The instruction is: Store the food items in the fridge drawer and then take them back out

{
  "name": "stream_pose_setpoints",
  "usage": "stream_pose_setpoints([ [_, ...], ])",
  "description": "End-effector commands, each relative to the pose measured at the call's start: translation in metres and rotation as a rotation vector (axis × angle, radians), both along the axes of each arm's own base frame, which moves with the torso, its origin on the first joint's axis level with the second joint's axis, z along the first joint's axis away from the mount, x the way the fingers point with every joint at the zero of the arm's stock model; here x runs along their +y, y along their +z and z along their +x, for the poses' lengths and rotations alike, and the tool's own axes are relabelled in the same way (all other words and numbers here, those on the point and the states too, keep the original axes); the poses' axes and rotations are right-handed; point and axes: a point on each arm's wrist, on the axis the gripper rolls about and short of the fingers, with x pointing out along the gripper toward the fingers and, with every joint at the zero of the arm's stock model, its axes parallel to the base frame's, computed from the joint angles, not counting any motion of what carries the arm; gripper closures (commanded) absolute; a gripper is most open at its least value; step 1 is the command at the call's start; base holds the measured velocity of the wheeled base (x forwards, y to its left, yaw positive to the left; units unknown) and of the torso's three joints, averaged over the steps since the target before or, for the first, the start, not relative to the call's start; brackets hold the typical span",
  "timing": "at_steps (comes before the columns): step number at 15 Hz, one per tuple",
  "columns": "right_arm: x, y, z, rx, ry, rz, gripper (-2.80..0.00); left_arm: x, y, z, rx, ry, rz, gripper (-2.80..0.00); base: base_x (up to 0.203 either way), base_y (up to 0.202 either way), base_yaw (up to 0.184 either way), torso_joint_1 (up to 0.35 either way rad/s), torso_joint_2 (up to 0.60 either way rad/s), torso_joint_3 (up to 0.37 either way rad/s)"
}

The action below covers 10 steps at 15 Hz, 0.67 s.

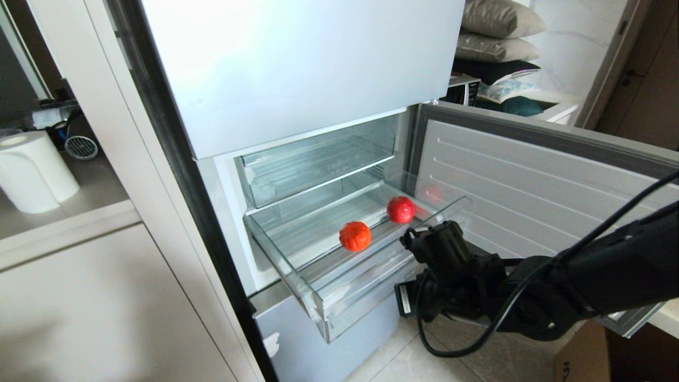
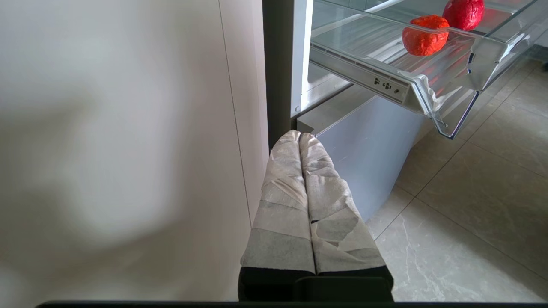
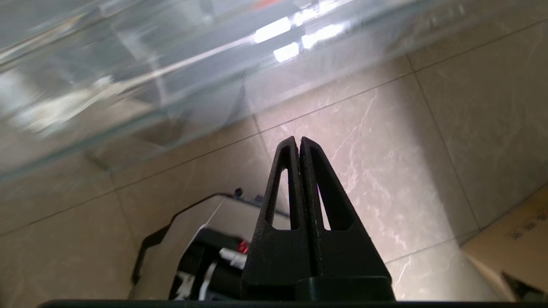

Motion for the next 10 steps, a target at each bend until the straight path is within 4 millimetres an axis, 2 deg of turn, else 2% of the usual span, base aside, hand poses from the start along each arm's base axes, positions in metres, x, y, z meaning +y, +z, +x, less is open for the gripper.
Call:
stream_pose_setpoints([
  [1,0.003,-0.034,0.029,0.028,0.001,-0.023,0.0,0.0,0.0,0.0,0.0,0.0,0.0,0.0,0.0,0.0,0.0,0.0,0.0,0.0],
  [5,0.004,-0.048,0.077,-0.096,0.079,0.09,0.0,0.0,0.0,0.0,0.0,0.001,0.0,0.0,0.0,0.0,0.0,0.0,0.0,0.0],
  [10,0.038,-0.078,0.127,-0.433,0.099,0.247,0.0,0.0,0.0,0.0,0.0,0.001,0.0,0.0,0.0,0.0,0.0,0.0,0.0,0.0],
])
